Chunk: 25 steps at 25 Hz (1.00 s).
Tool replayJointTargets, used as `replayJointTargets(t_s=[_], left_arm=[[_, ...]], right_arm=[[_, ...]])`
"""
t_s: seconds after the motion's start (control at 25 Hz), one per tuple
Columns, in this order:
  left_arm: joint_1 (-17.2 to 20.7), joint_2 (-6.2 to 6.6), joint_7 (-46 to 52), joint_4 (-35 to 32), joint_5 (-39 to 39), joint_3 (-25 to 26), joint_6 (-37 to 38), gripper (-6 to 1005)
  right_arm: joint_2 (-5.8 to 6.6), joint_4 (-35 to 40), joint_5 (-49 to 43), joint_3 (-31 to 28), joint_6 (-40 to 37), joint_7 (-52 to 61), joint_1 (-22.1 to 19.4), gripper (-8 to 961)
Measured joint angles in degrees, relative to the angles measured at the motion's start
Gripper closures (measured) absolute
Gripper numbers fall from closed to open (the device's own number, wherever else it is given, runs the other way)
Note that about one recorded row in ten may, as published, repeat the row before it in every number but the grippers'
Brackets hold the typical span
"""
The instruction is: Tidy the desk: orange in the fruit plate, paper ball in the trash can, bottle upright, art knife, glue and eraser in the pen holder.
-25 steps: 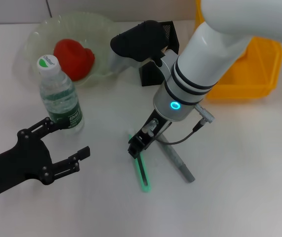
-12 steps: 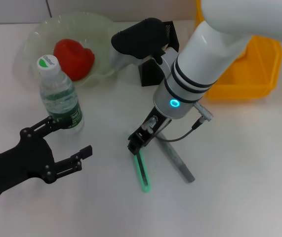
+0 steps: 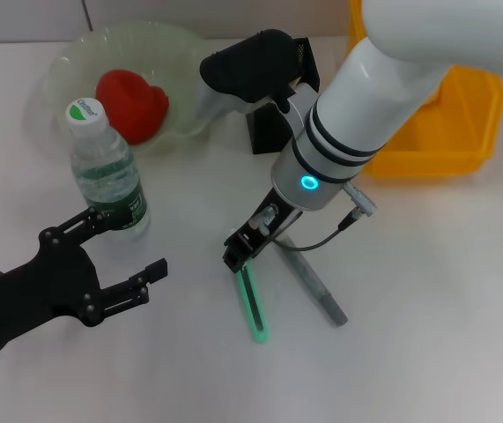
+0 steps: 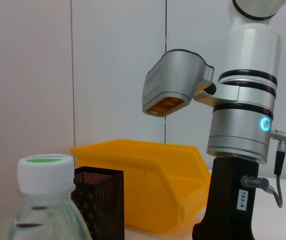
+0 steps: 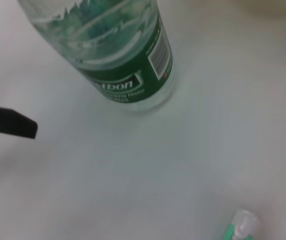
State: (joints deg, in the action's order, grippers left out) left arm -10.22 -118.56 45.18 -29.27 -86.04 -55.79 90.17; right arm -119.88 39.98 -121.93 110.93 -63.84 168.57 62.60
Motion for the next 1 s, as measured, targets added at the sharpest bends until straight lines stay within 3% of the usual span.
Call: replayJointTargets(t_s=[0.84,1.0], left_arm=[[-0.4,0.00,-0.1,0.2,0.0,-0.1,-0.1,186],[-0.4,0.00,-0.1,0.3,0.0,0.0,-0.2,186]], right_arm=[[0.01,-1.1,1.0,2.4,1.4,-0.5,0.3,653],[0.01,-1.0,1.0,3.1,1.4,-0.6,0.5,750]])
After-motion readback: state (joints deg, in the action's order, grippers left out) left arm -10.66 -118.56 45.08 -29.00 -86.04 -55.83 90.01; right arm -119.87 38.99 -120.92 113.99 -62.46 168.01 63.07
